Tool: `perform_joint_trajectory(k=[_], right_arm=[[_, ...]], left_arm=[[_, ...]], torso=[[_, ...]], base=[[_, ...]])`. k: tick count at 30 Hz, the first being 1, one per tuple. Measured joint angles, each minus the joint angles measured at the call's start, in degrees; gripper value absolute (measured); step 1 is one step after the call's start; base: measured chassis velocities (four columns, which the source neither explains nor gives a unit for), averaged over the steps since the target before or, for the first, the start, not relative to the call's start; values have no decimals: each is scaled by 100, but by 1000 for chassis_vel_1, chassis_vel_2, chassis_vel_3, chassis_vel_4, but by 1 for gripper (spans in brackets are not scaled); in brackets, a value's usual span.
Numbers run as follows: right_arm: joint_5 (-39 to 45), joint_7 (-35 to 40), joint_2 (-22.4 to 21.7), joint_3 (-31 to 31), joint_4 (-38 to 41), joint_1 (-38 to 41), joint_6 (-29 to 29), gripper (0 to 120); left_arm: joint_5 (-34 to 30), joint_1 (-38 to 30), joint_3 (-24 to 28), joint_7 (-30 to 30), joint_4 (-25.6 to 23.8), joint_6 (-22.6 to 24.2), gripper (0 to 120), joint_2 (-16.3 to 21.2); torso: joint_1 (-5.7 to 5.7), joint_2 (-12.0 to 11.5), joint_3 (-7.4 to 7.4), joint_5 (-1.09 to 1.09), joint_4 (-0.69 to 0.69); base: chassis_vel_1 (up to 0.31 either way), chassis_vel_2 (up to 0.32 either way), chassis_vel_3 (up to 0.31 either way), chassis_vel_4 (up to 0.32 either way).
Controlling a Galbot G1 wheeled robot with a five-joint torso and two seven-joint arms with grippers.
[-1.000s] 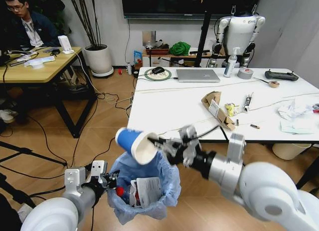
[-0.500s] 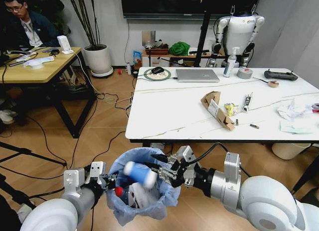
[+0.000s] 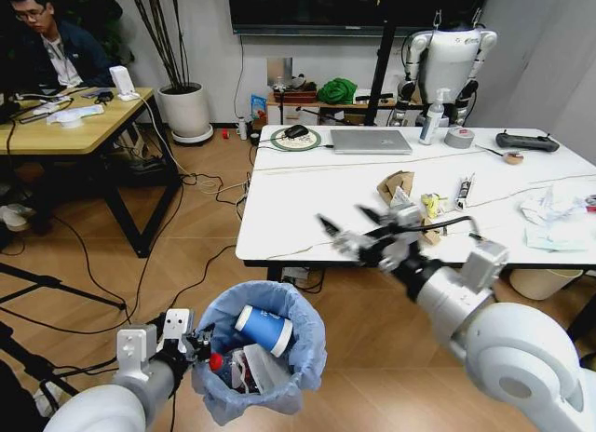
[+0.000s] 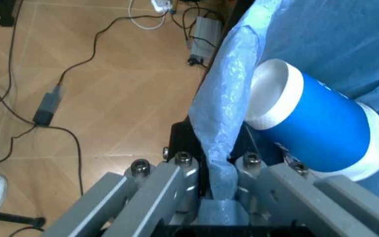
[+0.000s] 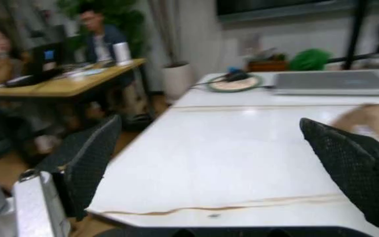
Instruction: Pick up the trash bin and place the trash from the table into it.
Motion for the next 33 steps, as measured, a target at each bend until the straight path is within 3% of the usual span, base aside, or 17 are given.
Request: perform_joint_trajectory(k=[3, 4, 10, 18, 33], right_arm=[[-1254, -362, 709, 394, 0, -657, 72, 100], [-1254, -362, 709, 394, 0, -657, 72, 100], [-1844, -636, 1652, 449, 190, -1208, 80, 100], [-1945, -645, 1782, 602, 270, -1369, 158, 100], [-1896, -635, 1901, 759, 156, -1298, 180, 100]], left_arm=[[62, 13, 21, 40, 0, 0, 2, -24], [62, 13, 21, 40, 0, 0, 2, -24], [85, -33, 32, 84, 0, 0, 2, 27], [84, -99, 37, 135, 0, 0, 2, -35], [46, -151, 54, 217, 0, 0, 2, -9]], torso=[[-1, 0, -1, -1, 0], [-1, 0, -1, -1, 0], [0, 0, 0, -2, 2], [-1, 0, -1, -3, 2], [0, 0, 0, 2, 1]], base=[[0, 0, 0, 0], [0, 0, 0, 0], [0, 0, 0, 0], [-44, -38, 41, 28], [-154, -164, 161, 160]])
